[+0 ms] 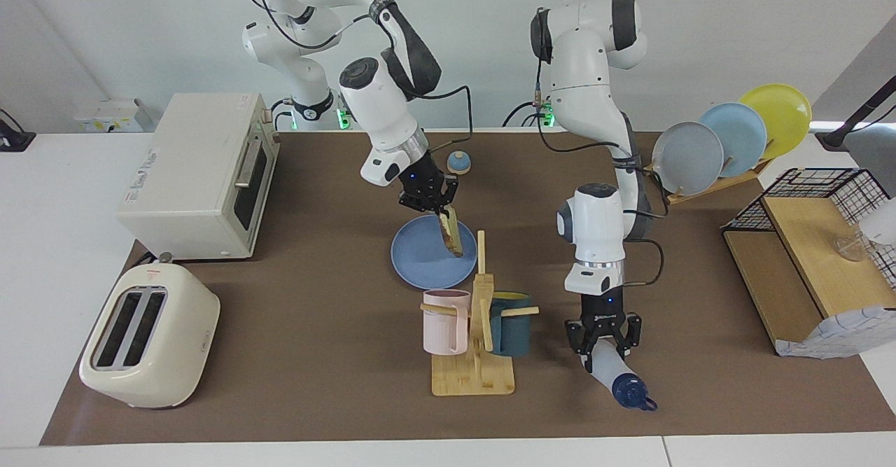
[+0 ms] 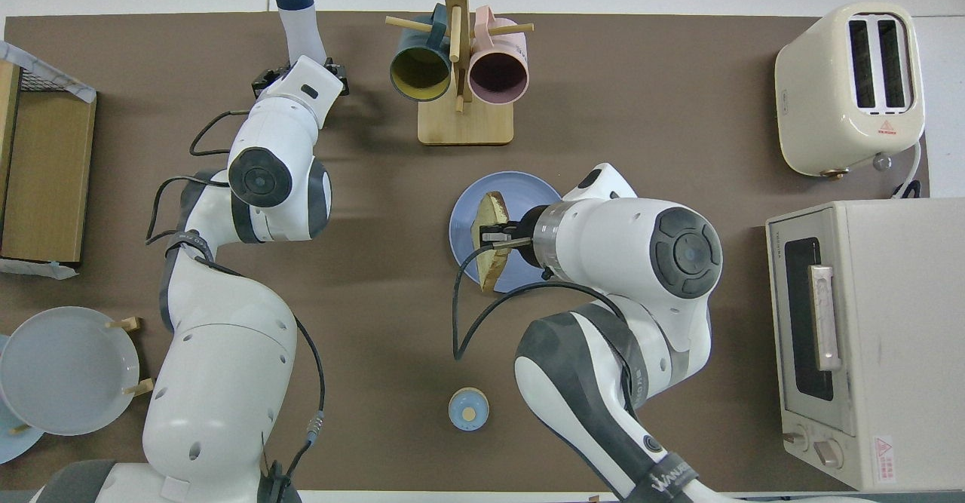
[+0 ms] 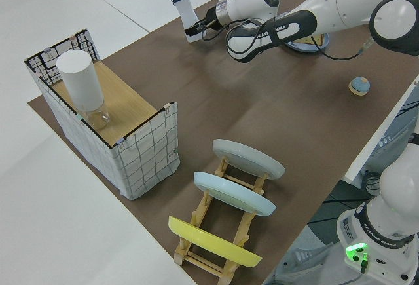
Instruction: Put bread on plate and add seasoning
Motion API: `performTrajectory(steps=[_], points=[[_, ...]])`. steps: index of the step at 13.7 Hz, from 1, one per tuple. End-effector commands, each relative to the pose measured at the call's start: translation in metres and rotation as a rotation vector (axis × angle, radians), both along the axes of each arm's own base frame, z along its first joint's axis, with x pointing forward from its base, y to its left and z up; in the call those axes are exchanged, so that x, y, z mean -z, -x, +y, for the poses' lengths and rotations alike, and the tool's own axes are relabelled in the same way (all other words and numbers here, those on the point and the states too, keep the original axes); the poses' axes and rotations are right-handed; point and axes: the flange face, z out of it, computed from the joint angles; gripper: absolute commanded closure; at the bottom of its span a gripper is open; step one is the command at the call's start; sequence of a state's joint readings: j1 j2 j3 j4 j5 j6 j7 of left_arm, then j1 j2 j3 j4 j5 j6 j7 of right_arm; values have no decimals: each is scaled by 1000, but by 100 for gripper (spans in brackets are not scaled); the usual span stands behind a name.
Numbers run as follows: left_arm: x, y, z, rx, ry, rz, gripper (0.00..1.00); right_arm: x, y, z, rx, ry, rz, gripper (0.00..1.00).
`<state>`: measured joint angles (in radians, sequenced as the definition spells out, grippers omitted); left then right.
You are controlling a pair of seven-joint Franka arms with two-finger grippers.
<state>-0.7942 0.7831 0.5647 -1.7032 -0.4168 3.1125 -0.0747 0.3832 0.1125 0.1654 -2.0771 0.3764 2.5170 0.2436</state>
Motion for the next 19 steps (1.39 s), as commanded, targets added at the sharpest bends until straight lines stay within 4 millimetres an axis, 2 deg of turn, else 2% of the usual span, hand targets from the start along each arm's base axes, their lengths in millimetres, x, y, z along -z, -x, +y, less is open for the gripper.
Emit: performTrajectory(steps=[1, 4, 6, 7, 8, 9, 10, 11, 14, 17, 19], points=[[-6, -1, 6, -23, 12, 18, 100, -1, 3, -18, 10, -8, -13, 100], [-18, 1, 5, -66, 77, -39, 100, 6, 3, -32, 32, 2, -1, 100], [-41, 4, 8, -81, 125, -43, 100, 15, 12, -37, 40, 11, -1, 100], [-59, 10, 9, -88, 159, -44, 100, 21, 15, -40, 47, 15, -11, 100], [-69, 18, 13, -93, 179, -37, 100, 22, 15, -41, 48, 16, -11, 95], [-86, 25, 18, -99, 208, -31, 100, 22, 14, -42, 50, 16, -12, 80], [-99, 34, 16, -92, 236, 3, 100, 20, 12, -45, 52, 15, -13, 54], [-114, 42, 18, -85, 257, 24, 100, 20, 9, -49, 53, 16, -15, 1], [-142, 58, 27, 31, 201, 12, 100, 14, -12, -75, 120, 6, -19, 0], [-160, 84, 36, 215, 111, 61, 100, -7, -19, -80, 115, -3, -55, 0], [-181, 101, 42, 379, 79, 143, 100, -49, -38, -76, 66, -12, 3, 0]])
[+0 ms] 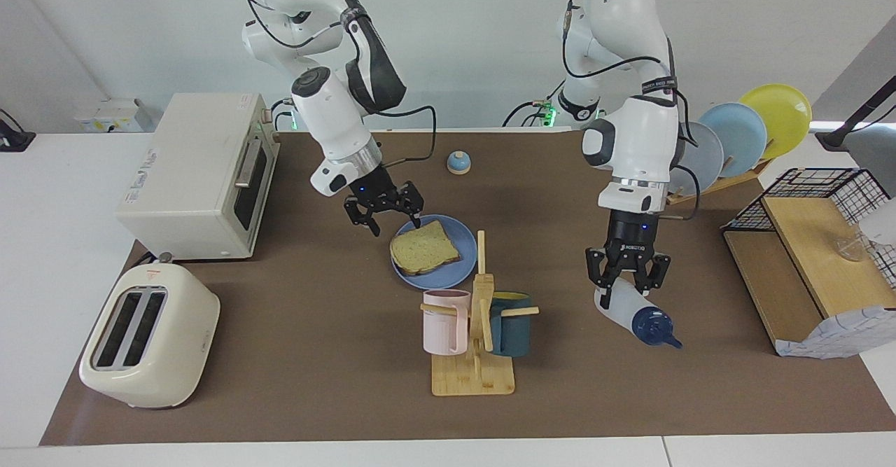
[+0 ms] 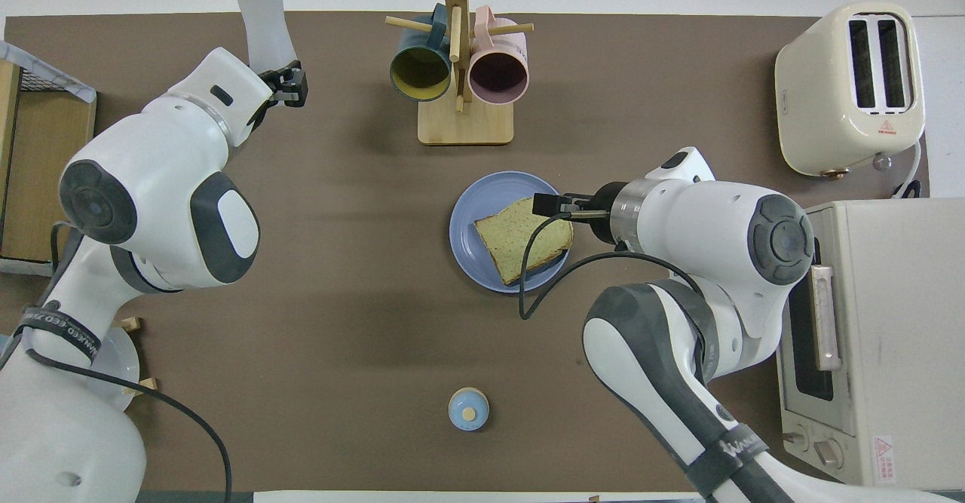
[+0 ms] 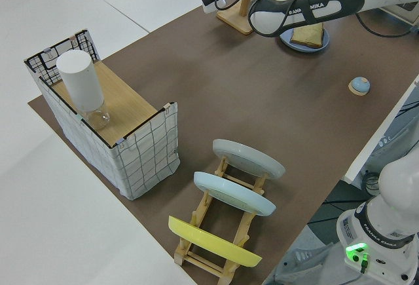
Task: Put bread on plate and add seasoning
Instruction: 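Carry the seasoning bottle toward the plate with the left gripper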
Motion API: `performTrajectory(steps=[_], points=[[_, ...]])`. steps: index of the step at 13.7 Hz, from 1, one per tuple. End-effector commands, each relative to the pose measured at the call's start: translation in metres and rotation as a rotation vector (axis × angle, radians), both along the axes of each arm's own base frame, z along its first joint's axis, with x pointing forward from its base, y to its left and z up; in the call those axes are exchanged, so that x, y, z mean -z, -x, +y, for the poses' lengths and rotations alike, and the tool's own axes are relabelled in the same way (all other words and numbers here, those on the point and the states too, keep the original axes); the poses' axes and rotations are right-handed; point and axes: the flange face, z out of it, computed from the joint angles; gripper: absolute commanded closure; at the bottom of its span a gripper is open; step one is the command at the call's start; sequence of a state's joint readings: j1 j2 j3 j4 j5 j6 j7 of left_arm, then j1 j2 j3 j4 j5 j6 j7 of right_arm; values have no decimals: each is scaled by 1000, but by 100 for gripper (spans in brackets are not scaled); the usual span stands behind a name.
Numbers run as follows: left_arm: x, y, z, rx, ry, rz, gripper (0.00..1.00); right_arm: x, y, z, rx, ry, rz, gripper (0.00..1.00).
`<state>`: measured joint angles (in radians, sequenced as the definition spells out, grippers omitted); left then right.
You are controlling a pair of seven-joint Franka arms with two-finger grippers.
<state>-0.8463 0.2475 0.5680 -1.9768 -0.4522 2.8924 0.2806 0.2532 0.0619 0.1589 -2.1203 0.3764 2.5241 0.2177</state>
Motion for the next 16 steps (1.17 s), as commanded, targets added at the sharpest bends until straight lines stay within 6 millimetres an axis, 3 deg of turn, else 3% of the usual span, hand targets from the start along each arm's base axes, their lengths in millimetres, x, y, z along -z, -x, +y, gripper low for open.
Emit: performTrajectory(steps=[1, 5, 8, 10, 12, 14, 16], points=[[-32, 38, 14, 254, -12, 121, 100, -64, -21, 1, -75, -25, 70, 0], [-58, 79, 50, 612, -12, 287, 100, -128, -14, -5, -134, -28, 150, 0], [-60, 99, 56, 797, -19, 322, 100, -147, -1, -6, -162, -32, 214, 0], [-50, 119, 54, 891, -22, 307, 100, -148, 3, -4, -110, -62, 269, 0], [-45, 146, 30, 942, -28, 280, 100, -152, 6, 4, 40, -201, 368, 0], [-42, 163, 25, 938, -34, 231, 100, -155, 12, 19, 91, -218, 392, 0], [-34, 182, 7, 938, -55, 187, 100, -157, 20, 43, 142, -232, 407, 0]])
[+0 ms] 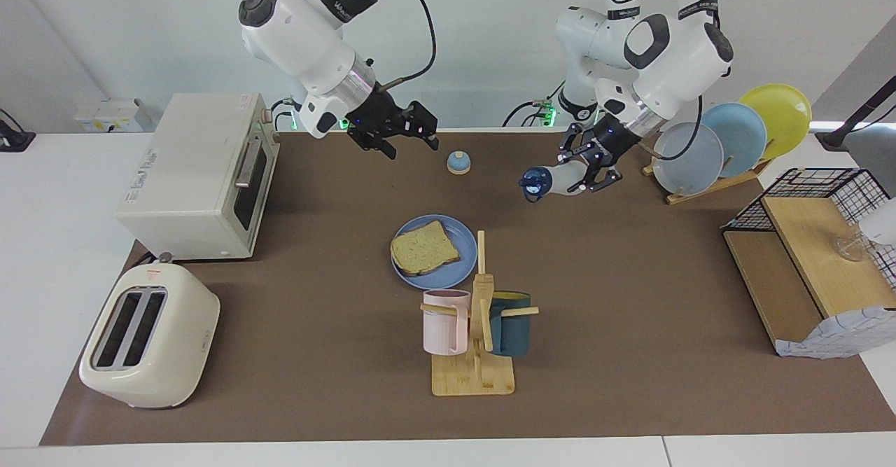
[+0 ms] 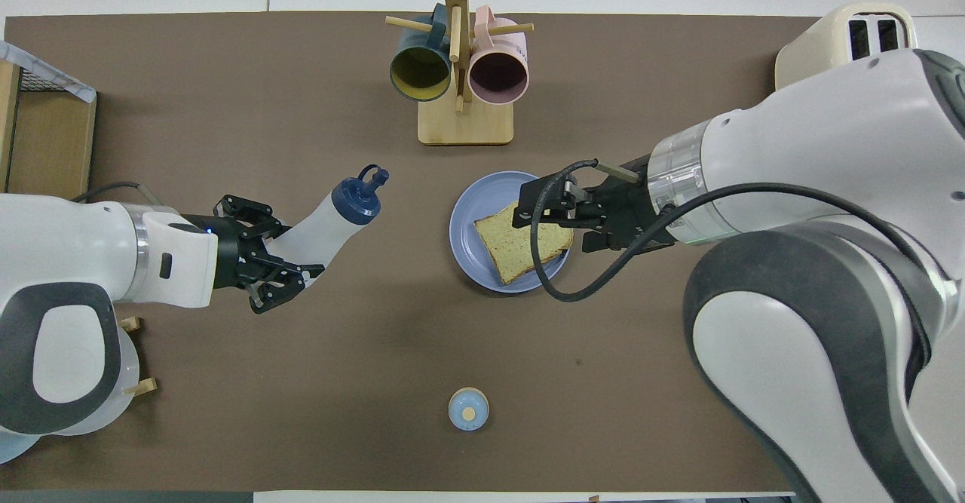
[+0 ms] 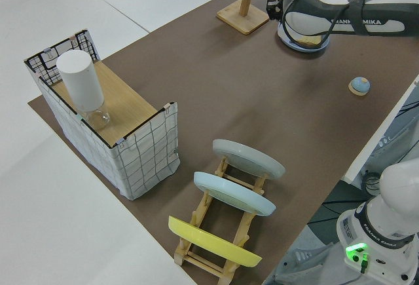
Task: Put bread on plate and add seasoning
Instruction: 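Carry the seasoning bottle toward the plate with the left gripper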
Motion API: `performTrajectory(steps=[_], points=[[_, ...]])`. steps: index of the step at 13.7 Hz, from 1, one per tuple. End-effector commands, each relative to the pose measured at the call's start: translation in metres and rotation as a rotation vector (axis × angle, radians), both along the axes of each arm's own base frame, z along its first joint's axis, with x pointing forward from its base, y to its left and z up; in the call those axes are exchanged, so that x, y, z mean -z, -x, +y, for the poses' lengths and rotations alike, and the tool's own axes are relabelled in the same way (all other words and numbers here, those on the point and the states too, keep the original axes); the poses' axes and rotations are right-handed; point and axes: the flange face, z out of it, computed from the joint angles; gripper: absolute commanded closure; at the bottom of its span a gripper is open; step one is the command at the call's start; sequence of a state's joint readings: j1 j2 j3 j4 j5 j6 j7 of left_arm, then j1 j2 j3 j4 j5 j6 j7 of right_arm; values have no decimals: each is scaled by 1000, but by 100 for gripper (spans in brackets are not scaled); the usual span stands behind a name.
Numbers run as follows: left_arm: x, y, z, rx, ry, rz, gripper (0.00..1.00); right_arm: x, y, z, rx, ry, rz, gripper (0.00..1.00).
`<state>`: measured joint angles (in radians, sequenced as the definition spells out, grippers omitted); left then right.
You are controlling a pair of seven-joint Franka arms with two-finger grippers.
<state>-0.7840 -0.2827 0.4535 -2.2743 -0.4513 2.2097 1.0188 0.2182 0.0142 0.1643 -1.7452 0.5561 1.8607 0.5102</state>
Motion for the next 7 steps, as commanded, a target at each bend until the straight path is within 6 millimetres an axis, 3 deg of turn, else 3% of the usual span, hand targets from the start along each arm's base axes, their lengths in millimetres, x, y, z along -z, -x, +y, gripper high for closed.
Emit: performTrajectory(steps=[1, 3, 4, 7], points=[[6, 31, -9, 7, 18, -71, 100, -7, 10, 26, 87, -27, 21, 2], [6, 35, -16, 21, 17, -76, 100, -8, 22, 58, 115, -42, 15, 8], [6, 38, -19, 27, 19, -71, 100, -8, 24, 63, 133, -46, 20, 18], [7, 47, -30, 21, 45, -78, 100, -7, 11, 73, 245, -155, 13, 36]])
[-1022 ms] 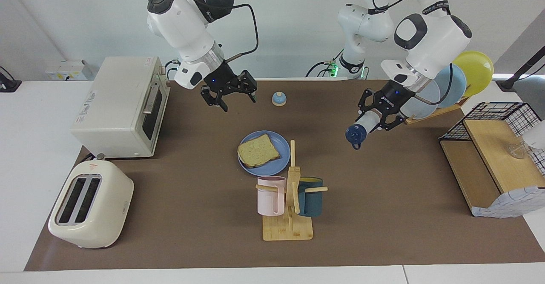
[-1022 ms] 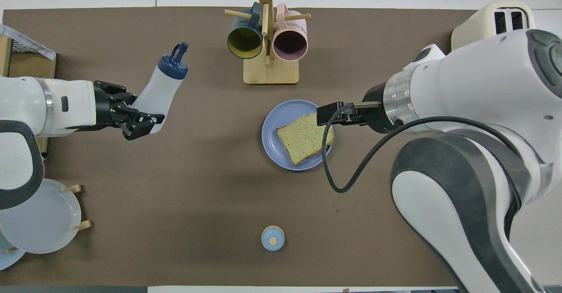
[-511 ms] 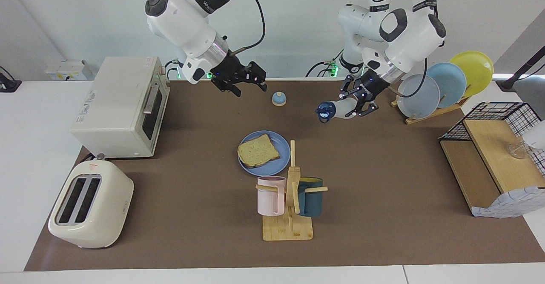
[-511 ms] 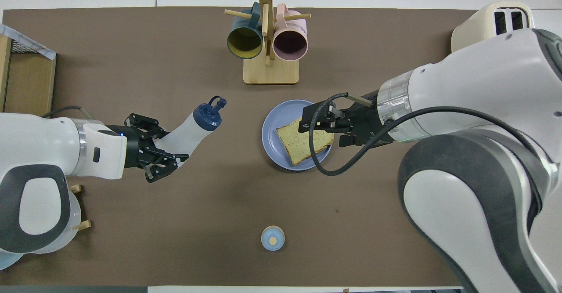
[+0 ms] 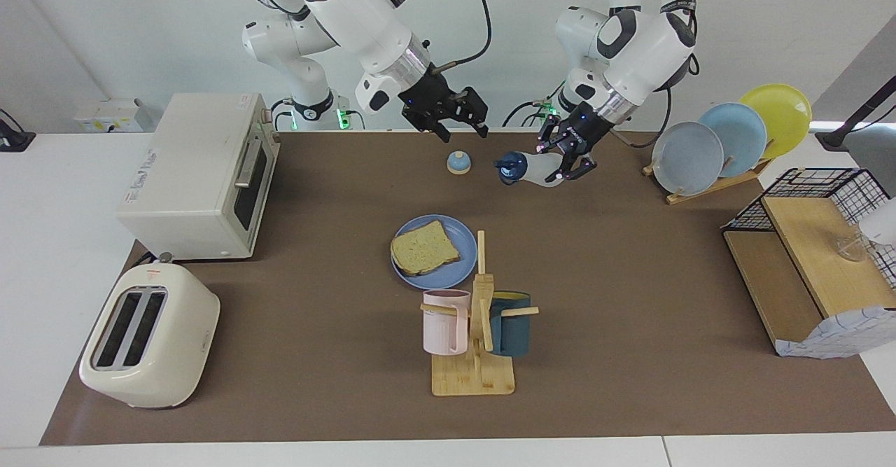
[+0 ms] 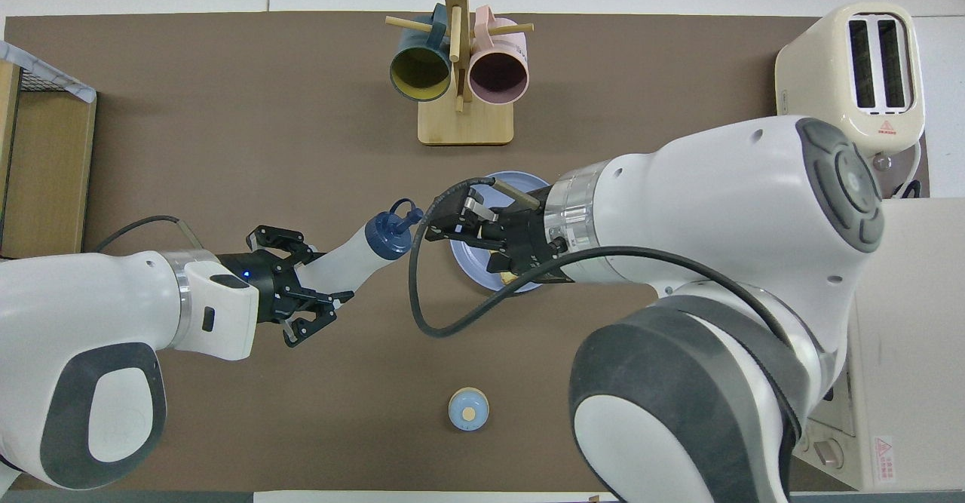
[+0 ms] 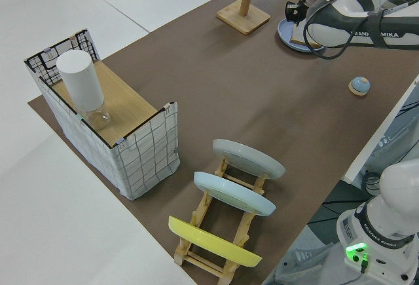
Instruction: Put bread on plate and add seasoning
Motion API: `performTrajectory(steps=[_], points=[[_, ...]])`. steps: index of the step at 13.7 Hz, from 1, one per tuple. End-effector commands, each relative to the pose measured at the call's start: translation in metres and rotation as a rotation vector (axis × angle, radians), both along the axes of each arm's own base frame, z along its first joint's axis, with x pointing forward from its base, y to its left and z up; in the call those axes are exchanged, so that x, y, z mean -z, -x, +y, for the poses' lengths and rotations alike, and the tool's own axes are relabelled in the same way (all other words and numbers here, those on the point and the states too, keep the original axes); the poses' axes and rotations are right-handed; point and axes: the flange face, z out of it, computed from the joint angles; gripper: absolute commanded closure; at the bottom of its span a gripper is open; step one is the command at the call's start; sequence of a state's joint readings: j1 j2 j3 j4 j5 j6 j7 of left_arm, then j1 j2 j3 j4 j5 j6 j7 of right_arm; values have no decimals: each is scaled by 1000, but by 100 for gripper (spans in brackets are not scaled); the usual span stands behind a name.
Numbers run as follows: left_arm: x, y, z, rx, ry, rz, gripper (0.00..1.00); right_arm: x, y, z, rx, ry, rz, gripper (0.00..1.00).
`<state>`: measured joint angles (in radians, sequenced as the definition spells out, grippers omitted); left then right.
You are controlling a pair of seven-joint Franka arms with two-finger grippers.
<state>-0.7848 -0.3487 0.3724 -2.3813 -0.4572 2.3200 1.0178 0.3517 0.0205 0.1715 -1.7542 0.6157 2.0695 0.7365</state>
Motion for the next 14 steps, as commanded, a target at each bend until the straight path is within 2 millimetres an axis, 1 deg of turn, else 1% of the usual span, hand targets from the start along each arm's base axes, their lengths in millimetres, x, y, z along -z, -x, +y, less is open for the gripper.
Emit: performTrajectory(steps=[1, 2, 3, 5, 6, 11, 12, 13, 14], points=[[1, 18, -10, -11, 49, -11, 100, 5, -6, 8, 74, -62, 6, 41], [-1, 20, -11, -9, 55, -10, 100, 5, -7, 8, 70, -64, -7, 50], [0, 21, -11, -9, 55, -5, 100, 9, -10, 9, 65, -61, -17, 56], [1, 23, -14, -21, 78, 14, 100, 10, -11, 11, 61, -61, -47, 57], [1, 24, -15, -22, 85, 18, 100, 12, -10, 11, 54, -57, -46, 59], [0, 27, -18, -14, 87, 19, 100, 19, -5, 10, -2, -39, -62, 60], [1, 27, -18, -15, 87, 21, 100, 19, -5, 10, -3, -39, -64, 64], [1, 27, -18, -16, 87, 22, 100, 19, -5, 9, -2, -38, -64, 67], [0, 26, -18, -16, 87, 21, 100, 19, -5, 9, -3, -38, -65, 67]])
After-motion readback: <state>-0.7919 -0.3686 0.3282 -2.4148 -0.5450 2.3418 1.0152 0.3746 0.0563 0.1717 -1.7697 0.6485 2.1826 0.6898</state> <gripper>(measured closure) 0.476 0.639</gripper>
